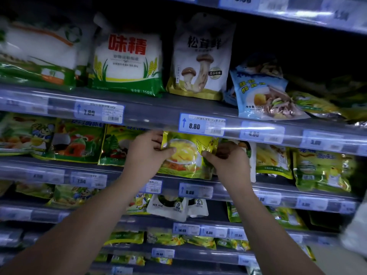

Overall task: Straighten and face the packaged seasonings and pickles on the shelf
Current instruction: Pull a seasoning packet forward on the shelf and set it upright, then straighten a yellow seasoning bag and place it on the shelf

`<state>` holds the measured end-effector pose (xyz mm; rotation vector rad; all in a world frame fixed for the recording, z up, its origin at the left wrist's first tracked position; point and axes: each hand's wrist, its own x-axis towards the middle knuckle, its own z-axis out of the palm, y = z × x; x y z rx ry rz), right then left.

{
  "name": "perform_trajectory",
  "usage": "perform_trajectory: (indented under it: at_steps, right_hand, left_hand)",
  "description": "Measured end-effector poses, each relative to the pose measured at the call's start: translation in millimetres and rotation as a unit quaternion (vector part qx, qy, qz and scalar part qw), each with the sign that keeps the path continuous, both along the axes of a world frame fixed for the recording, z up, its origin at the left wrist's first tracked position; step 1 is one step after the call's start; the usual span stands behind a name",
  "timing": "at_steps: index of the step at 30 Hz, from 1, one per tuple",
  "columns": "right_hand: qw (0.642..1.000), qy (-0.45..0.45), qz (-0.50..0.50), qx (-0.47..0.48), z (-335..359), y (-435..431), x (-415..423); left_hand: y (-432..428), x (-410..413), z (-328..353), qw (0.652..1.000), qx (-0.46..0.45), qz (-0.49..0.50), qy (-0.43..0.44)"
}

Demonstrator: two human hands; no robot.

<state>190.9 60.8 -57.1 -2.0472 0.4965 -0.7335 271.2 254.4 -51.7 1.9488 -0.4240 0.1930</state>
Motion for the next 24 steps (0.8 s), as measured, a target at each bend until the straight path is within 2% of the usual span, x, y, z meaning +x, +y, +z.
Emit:
perform_trajectory:
  at_steps: [6, 12, 20, 24]
  right_hand:
    - [0.999, 0.006, -0.018, -0.038, 3.2, -0.1, 10.4]
    - [0.987, 0.080, -0.031, -0.134, -1.1, -3.2, 5.3]
    - [0.981, 0.066, -0.074, -0.165, -4.0, 3.0, 5.3]
    - [0.986, 0.029, 0.002, -0.166, 0.9, 31.0, 7.8]
  left_hand:
    - [-8.8, 11.2, -7.2, 0.999, 0.042, -0.002, -0.007]
    - [-15.8, 7.1, -23.1, 0.996, 0.063, -0.012, -0.058]
    - [-5.0, -1.7, -24.4, 0.992, 0.100, -0.038, -0.066]
    - [27.9, -5.5, -27.5, 0.993, 0.083, -0.010, -0.081]
